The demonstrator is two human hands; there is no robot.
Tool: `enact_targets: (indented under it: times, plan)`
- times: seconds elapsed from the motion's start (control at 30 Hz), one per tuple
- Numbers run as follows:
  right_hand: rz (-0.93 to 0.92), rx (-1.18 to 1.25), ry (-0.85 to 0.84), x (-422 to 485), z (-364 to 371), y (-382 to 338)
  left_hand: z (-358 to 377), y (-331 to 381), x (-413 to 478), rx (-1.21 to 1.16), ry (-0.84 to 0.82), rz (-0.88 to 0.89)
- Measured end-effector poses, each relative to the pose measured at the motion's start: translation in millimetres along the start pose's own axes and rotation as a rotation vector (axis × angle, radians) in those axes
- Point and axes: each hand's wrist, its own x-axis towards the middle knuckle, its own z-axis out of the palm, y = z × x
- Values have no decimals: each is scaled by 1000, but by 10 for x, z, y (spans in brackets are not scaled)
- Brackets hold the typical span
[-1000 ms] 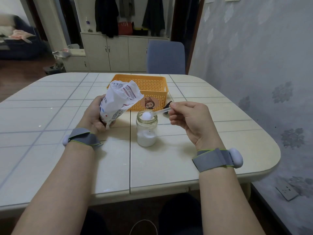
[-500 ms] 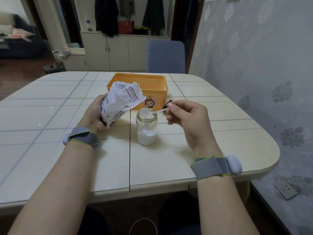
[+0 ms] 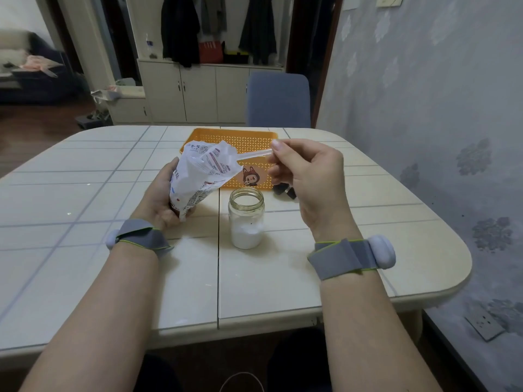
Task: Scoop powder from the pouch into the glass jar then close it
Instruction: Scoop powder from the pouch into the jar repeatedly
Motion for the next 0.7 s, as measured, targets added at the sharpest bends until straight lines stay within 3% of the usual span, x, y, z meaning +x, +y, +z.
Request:
enact_targets:
  times: [0.17, 0.47, 0.7]
  plan:
    - [8, -183, -153, 172, 292, 52, 31, -6, -6, -20, -69, 18]
    - [-190, -998, -401, 337, 704, 156, 32, -42, 59, 34, -96, 85]
    - [28, -927, -539, 383, 768, 102, -6, -49, 88, 12, -92, 38]
